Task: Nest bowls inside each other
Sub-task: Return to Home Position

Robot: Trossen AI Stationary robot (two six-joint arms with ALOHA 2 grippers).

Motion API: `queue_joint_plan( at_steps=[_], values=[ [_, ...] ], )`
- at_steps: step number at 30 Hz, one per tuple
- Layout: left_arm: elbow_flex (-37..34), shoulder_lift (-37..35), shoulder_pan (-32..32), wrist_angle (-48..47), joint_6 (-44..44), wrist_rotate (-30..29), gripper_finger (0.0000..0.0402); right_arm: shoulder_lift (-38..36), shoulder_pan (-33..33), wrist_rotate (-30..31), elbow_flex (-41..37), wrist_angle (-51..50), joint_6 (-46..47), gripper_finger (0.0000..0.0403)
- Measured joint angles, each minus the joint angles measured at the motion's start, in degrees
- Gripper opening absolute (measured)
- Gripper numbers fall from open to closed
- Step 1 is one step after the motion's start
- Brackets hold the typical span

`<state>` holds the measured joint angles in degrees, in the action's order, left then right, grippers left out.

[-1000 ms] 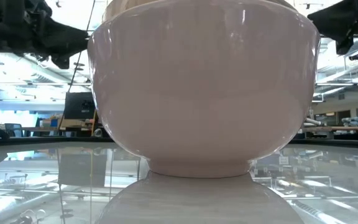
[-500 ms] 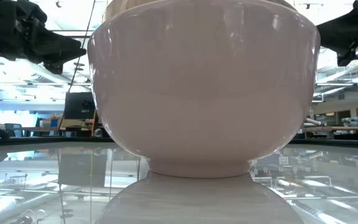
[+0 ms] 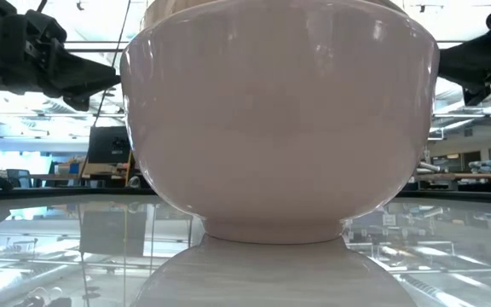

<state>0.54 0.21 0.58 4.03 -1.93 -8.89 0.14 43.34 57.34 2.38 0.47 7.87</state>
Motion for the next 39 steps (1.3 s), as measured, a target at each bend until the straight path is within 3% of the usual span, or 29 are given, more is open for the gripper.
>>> queue_joint_plan(
  at_steps=[11,34,39],
  values=[
    [1.58,0.04,0.0,-1.62,1.38,0.18,0.0006,0.0,3.11,1.21,-0.03,0.97,-2.42,0.0015],
    [-0.04,0.09,-0.45,1.03,-0.24,0.49,0.0006,0.04,5.46,1.89,-2.04,4.02,-2.34,0.001],
    [-0.07,0.09,-0.03,1.57,3.64,-1.3,0.0006,0.02,4.27,4.18,-2.04,4.74,-6.02,0.001]
  ],
)
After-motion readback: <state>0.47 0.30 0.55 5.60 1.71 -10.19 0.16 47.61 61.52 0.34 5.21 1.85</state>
